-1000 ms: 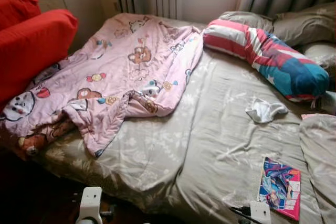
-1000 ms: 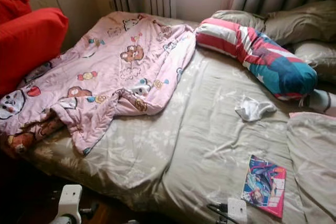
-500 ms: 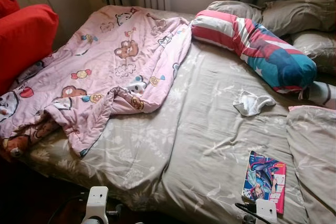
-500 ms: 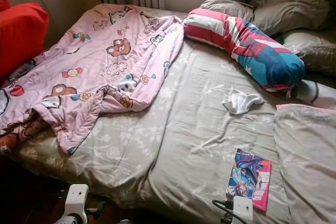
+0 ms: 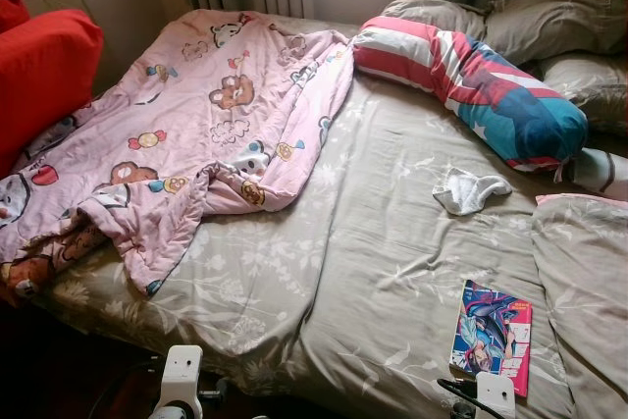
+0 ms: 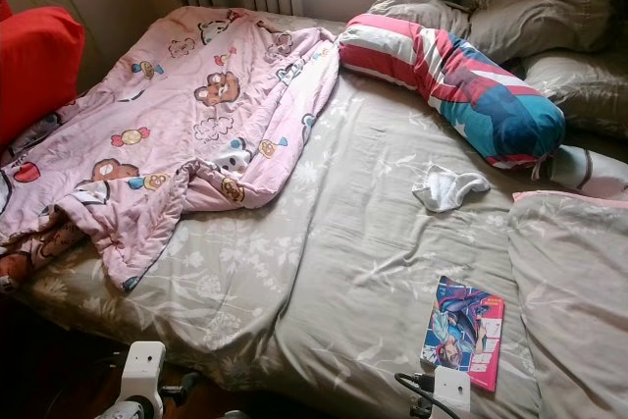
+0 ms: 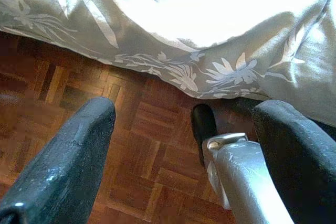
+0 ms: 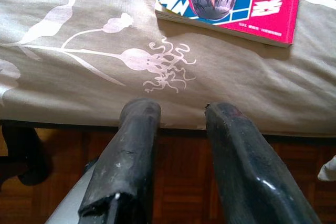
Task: Clean up the room
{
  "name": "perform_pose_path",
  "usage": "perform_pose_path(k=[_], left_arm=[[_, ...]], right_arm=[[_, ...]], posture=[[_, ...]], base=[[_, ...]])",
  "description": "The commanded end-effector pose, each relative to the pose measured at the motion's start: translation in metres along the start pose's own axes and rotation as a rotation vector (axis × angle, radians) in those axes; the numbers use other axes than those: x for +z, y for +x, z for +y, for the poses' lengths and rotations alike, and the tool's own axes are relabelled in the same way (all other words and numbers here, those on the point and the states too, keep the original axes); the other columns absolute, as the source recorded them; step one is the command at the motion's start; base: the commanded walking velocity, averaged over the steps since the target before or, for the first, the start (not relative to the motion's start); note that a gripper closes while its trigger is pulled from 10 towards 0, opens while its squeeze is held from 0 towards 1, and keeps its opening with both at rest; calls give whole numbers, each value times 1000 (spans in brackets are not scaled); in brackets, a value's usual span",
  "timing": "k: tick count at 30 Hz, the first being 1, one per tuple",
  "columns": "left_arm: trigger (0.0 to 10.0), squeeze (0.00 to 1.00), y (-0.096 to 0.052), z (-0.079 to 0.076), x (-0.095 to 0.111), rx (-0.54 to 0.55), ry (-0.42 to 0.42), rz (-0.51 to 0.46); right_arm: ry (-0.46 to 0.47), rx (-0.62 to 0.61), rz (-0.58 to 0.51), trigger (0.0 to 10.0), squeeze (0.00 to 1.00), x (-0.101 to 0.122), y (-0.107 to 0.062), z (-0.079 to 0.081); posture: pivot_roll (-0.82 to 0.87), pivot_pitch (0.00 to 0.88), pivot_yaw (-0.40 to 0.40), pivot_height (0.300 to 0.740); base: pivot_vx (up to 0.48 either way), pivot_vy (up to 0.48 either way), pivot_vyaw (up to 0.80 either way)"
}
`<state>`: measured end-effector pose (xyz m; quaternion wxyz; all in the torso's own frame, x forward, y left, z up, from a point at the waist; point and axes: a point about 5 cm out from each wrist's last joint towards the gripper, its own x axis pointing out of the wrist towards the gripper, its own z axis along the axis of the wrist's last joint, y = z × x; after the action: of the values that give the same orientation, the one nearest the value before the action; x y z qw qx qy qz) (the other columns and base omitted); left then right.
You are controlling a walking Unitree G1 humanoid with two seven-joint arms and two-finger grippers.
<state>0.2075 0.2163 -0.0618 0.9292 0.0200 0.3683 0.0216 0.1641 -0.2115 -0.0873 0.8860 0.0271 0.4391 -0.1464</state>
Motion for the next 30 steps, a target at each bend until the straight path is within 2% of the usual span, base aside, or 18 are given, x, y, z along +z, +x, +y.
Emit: perform_pose_path(k=[1, 23, 30], left_arm=[[10000, 0, -2, 4, -5, -2, 22, 12], [10000, 0, -2, 2, -3, -17, 29, -7], [10000, 0, -2, 1, -3, -21, 31, -9]], right_arm=[[14, -6, 10, 10000, 0, -5, -1, 1], [17, -7, 2, 10000, 0, -5, -2, 4], [15, -7, 1, 10000, 0, -5, -2, 4]], posture=[[132, 176, 38, 740], [133, 190, 43, 740], [132, 191, 42, 740]], base=[[0, 0, 0], [0, 0, 0], [-280, 0, 0]])
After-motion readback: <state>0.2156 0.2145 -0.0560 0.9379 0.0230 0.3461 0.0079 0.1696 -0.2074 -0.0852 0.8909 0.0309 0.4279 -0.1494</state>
